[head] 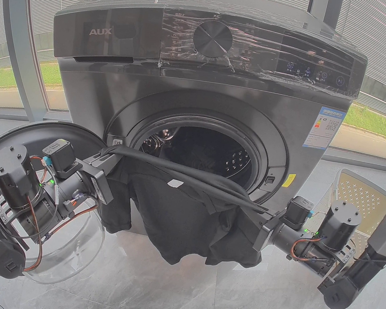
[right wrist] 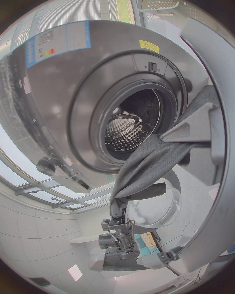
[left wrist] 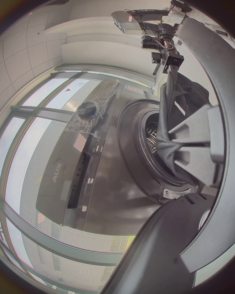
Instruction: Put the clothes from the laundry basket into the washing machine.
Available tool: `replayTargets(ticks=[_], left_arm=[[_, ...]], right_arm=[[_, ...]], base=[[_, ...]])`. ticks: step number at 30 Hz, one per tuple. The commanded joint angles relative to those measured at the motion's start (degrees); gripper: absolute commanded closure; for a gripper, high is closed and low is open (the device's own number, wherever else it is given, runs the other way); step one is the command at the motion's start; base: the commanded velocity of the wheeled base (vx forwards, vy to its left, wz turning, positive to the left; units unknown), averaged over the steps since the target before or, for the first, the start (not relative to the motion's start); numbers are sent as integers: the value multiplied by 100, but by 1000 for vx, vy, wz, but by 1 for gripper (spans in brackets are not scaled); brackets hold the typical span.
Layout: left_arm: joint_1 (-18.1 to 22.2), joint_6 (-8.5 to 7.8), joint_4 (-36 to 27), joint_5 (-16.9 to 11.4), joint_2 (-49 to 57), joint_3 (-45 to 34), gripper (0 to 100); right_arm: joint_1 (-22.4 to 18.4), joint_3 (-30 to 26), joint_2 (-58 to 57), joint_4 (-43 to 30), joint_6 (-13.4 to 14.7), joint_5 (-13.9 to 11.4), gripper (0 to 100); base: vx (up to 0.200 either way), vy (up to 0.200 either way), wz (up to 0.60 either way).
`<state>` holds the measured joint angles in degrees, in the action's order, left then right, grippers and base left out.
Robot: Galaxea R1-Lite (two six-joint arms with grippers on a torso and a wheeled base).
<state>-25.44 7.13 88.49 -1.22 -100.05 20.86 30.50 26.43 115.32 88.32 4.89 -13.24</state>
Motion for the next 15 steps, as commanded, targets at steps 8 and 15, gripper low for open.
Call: replayTargets(ticks=[8,15], left_arm=[[-172,16,-16,-54,680,-346,100],[-427,-1,1,-19,697,-425,100]], right_arm=[[52,-129,-625,19,179,32,100],[35,486,-599,19,205,296,100]], base=[[0,0,0],[0,0,0]])
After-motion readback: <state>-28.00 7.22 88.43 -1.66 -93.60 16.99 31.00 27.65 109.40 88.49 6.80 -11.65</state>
